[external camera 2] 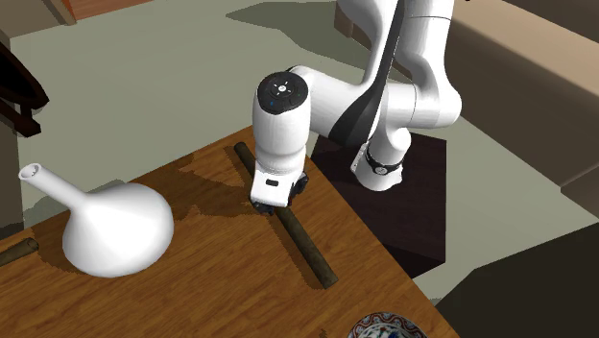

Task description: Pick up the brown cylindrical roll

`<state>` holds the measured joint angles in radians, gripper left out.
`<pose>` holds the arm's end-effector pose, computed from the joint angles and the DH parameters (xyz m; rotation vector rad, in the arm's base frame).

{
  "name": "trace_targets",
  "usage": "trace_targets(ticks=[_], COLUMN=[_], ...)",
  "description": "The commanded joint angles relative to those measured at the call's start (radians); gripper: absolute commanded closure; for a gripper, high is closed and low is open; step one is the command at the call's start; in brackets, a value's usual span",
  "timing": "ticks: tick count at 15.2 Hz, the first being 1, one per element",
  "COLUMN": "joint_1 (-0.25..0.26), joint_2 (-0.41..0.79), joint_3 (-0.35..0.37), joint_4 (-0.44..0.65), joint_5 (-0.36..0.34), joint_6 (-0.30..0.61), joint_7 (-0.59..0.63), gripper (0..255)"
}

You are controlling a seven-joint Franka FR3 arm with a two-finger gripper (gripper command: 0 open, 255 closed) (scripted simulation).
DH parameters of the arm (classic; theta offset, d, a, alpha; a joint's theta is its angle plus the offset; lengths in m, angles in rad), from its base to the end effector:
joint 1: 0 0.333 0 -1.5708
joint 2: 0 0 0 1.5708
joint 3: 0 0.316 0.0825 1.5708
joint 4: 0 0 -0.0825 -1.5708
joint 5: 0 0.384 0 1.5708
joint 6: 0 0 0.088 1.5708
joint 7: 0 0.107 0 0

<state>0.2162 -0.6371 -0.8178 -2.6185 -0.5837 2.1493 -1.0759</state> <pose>0.3173 -0.2316 0.3922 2.7625 1.3203 0.0285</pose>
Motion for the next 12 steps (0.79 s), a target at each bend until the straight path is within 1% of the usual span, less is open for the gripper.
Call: trace_targets(ticks=[1,2,12], joint_1=[0.000,-0.001,-0.007], joint_2=[0.001,-0.001,-0.063], joint_3=[0.000,0.000,0.075], joint_4=[-0.001,-0.001,0.087], joint_5=[0.000,-0.001,0.042], joint_6=[0.001,0.000,-0.154], joint_7=[0.000,-0.001,-0.012], gripper=[255,255,255])
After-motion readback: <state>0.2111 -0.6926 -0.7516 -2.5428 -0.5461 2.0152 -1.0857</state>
